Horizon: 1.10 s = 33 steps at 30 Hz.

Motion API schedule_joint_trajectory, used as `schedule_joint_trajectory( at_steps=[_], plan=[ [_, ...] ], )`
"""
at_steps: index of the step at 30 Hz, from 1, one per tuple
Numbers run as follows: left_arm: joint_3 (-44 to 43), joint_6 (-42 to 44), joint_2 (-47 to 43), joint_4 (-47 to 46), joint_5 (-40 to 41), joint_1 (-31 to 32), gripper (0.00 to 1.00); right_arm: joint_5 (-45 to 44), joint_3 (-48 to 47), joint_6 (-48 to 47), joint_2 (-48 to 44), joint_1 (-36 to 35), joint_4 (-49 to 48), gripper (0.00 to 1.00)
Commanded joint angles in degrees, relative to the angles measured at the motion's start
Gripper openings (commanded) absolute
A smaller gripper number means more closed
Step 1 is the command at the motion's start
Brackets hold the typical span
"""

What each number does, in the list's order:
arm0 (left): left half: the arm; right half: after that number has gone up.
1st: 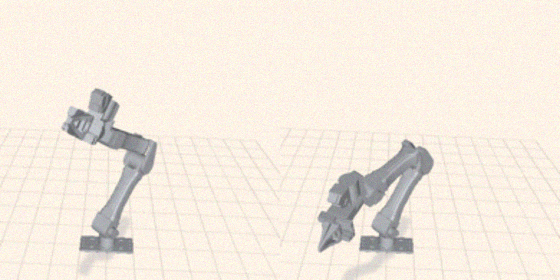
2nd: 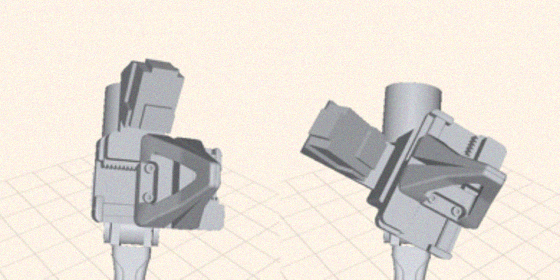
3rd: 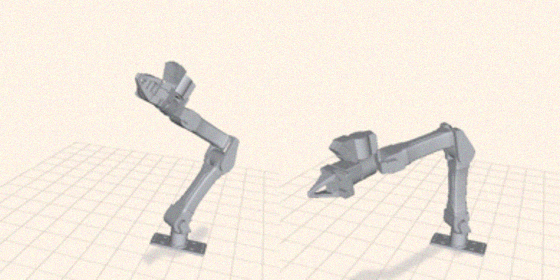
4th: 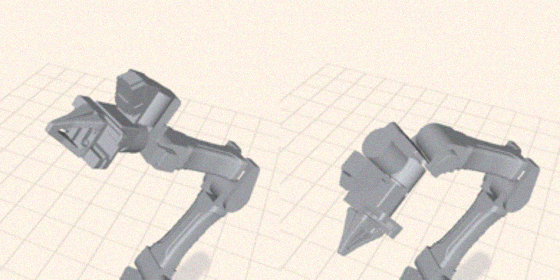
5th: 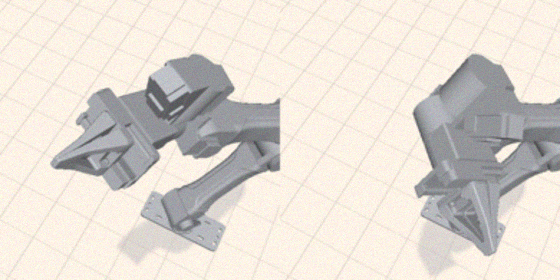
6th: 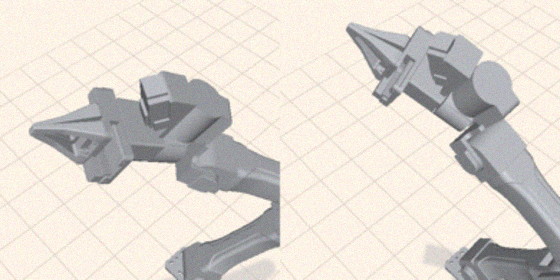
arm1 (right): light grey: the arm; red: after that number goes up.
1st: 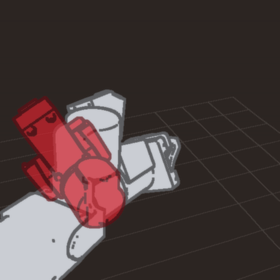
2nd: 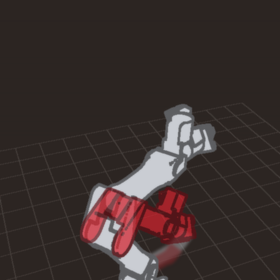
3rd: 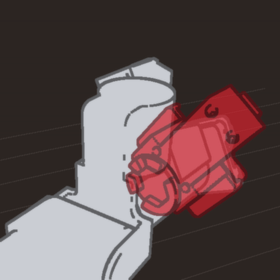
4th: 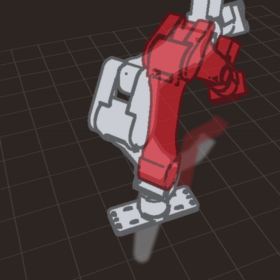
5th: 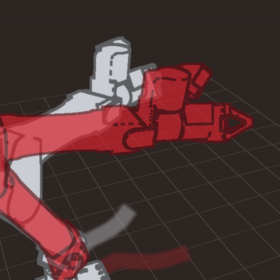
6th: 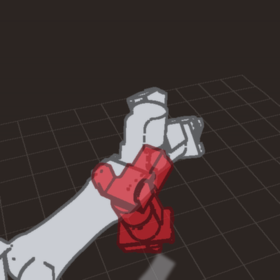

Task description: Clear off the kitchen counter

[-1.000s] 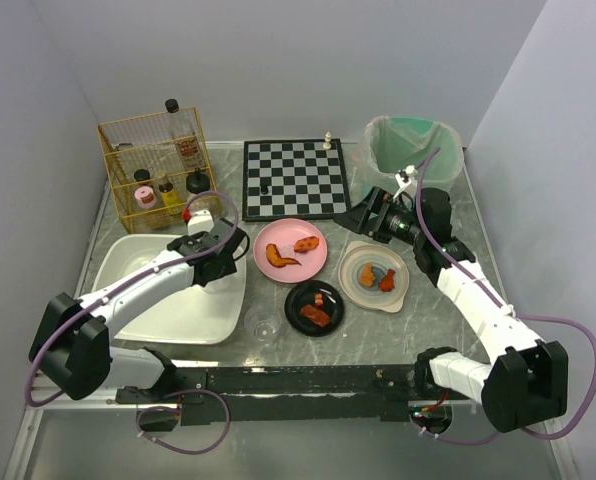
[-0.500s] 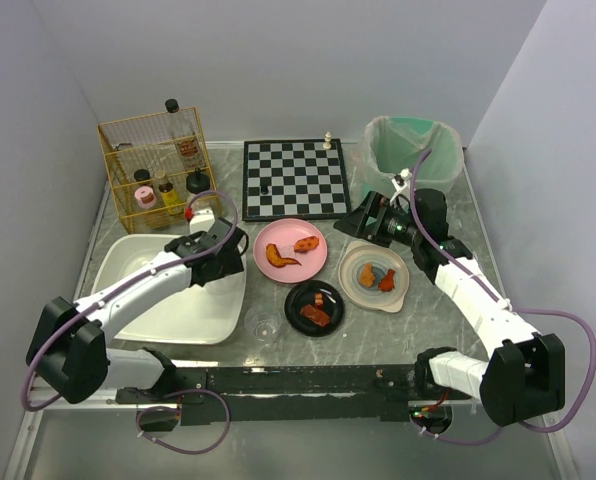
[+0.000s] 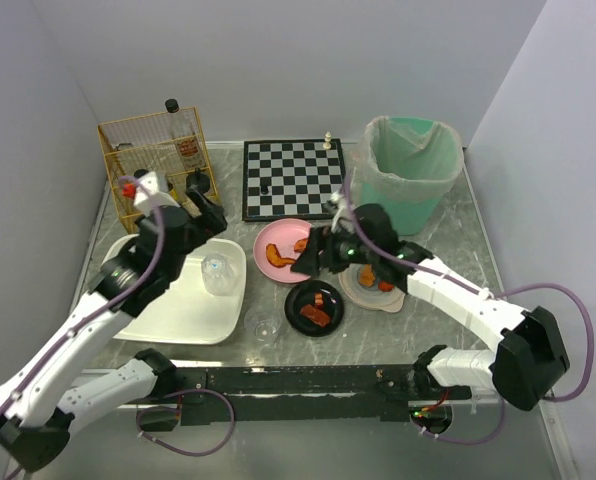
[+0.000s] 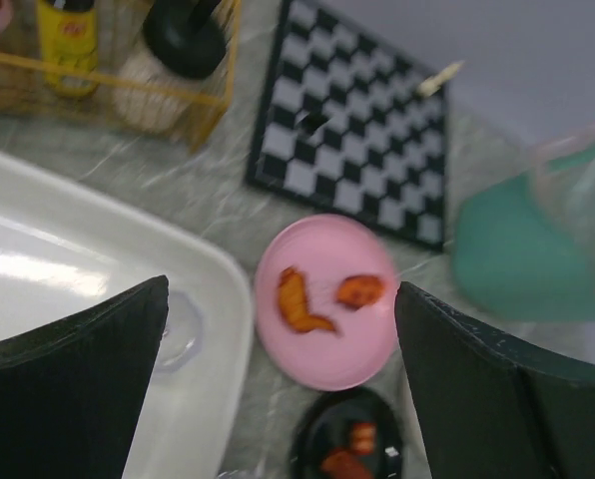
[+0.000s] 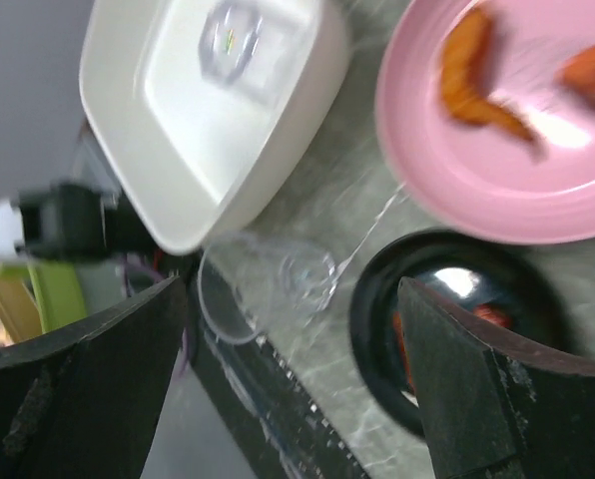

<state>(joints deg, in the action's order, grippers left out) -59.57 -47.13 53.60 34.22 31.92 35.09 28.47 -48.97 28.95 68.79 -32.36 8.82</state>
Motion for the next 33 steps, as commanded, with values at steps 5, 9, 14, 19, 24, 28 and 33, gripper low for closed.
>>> schedule_joint_trajectory(
  at_steps=[5, 9, 14, 19, 24, 28, 33],
  plan=[
    [4.28, -0.94, -4.56, -13.91, -0.19, 0.06, 0.99, -6.05, -1.22, -4.16, 5.11, -14.03, 3.75, 0.84],
    [8.5, -1.82, -5.18, -18.13, -3.43, -1.16, 0.99, -6.41, -1.48, -3.9, 7.49, -17.29, 2.61, 0.74],
    [8.94, -3.22, -3.86, -18.57, -5.73, -2.31, 0.99, -8.33, -4.11, -4.95, 10.82, -19.93, 4.88, 0.66],
    [10.0, -3.49, -4.91, -19.54, -5.12, -2.83, 0.99, -12.29, -6.75, -5.31, 14.7, -22.39, 6.3, 0.6],
    [10.0, -2.61, -5.96, -18.66, -4.41, -3.62, 0.99, -13.79, -9.38, -4.78, 19.08, -23.45, 6.47, 0.53],
    [10.61, -2.7, -7.11, -18.13, -4.33, -4.33, 0.99, -15.28, -10.62, -5.04, 21.03, -24.77, 7.62, 0.46],
    [11.49, -2.7, -7.81, -18.31, -5.29, -5.12, 0.99, -16.86, -13.16, -6.36, 23.4, -26.09, 9.02, 0.34]
  ],
)
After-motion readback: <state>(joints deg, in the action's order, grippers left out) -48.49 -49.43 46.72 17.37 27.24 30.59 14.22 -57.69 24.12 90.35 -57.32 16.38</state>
